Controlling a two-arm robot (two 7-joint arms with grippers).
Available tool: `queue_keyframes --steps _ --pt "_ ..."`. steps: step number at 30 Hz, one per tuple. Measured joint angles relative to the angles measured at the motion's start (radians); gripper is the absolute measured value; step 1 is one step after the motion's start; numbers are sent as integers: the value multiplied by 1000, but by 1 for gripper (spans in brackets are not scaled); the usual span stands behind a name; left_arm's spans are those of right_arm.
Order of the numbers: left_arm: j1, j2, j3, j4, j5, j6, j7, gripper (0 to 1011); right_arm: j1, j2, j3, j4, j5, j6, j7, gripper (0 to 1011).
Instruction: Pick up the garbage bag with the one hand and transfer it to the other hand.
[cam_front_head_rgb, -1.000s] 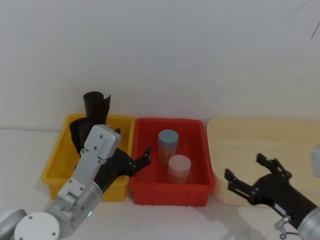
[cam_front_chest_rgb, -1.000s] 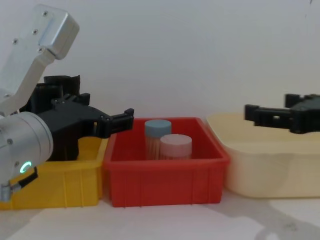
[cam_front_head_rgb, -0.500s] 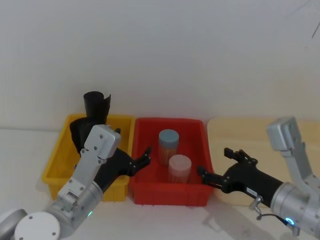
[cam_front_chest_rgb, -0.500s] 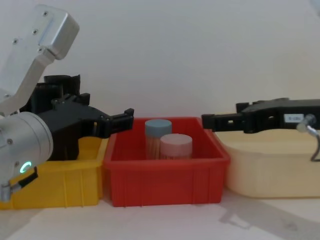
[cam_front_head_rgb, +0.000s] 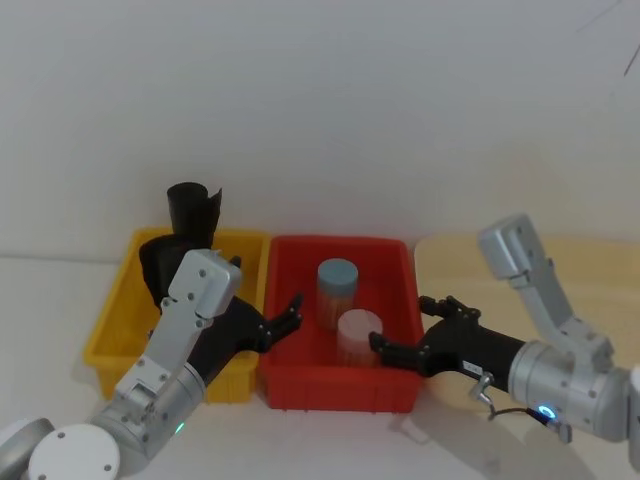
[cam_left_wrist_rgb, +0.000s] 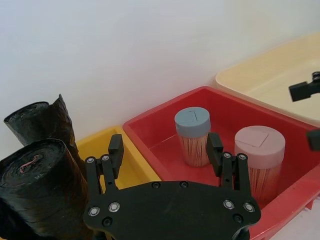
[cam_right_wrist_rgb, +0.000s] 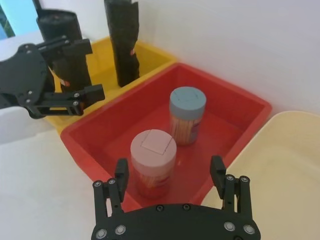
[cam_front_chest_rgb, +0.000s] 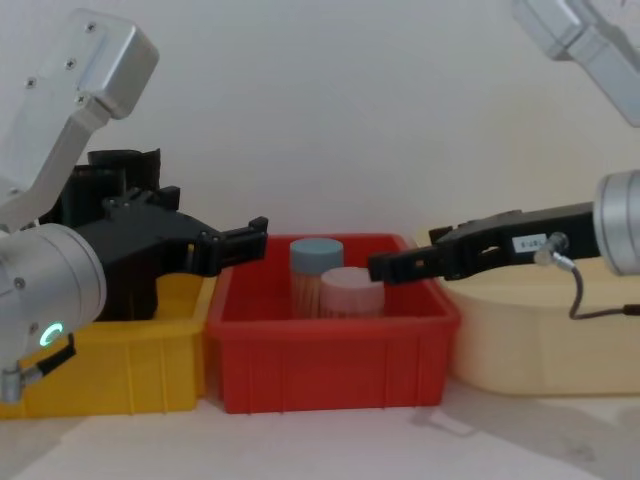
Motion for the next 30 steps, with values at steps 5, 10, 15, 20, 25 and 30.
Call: queue_keyframes --steps 5,10,15,20,25,30 --pt "0 0 0 0 0 0 0 1000 34 -6 -27 28 -11 17 14 1002" --pt "0 0 0 0 0 0 0 1001 66 -14 -58 56 -21 29 25 1002" --pt "0 0 0 0 0 0 0 1001 85 -21 -80 74 -27 35 33 1002" --pt "0 0 0 0 0 0 0 1000 106 -34 -102 99 -34 38 37 1002" --pt "0 0 0 0 0 0 0 1000 125 -49 -117 128 -39 38 38 1002" --pt "0 0 0 0 0 0 0 1000 138 -64 -123 153 -45 34 36 1002"
